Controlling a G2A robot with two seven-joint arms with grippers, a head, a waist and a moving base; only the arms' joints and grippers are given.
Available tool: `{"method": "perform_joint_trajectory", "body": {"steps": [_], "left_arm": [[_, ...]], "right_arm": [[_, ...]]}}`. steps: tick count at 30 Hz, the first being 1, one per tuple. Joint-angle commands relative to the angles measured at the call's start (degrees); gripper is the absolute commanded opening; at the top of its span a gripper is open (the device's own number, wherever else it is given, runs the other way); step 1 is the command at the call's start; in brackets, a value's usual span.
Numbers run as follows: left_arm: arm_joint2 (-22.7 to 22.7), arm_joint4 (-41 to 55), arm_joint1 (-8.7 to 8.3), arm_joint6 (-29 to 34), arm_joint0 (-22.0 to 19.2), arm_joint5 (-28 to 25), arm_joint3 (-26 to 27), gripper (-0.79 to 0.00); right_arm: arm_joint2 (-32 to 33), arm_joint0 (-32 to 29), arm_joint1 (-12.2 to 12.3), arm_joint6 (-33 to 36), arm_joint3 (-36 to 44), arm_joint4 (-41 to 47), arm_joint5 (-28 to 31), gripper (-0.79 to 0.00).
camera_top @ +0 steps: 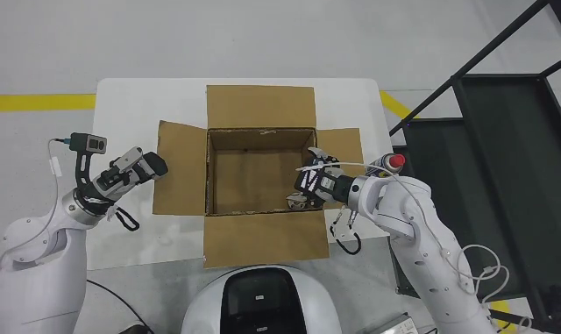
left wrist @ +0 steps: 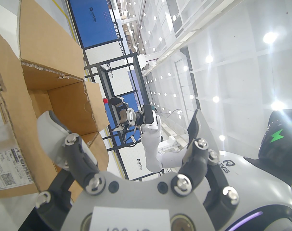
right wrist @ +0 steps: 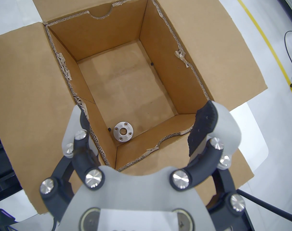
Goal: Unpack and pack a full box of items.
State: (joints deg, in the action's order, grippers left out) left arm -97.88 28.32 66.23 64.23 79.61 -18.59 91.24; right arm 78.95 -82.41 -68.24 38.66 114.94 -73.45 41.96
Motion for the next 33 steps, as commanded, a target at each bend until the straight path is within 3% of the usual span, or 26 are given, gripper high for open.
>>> {"method": "perform_joint_trajectory", "body": {"steps": [1,25,33], "left_arm": [[0.0,0.0,0.00,0.0,0.0,0.0,0.0,0.000],[0.0,0.0,0.00,0.0,0.0,0.0,0.0,0.000],[0.0,0.0,0.00,0.0,0.0,0.0,0.0,0.000]], "right_arm": [[0.0,0.0,0.0,0.0,0.0,0.0,0.0,0.000],[-0.5,0.4,0.1,-0.4,-0.6,-0.9,1.0,0.000],[-5.2,8.5,0.6,9.7,-6.2,1.2,7.9,0.000]]}}
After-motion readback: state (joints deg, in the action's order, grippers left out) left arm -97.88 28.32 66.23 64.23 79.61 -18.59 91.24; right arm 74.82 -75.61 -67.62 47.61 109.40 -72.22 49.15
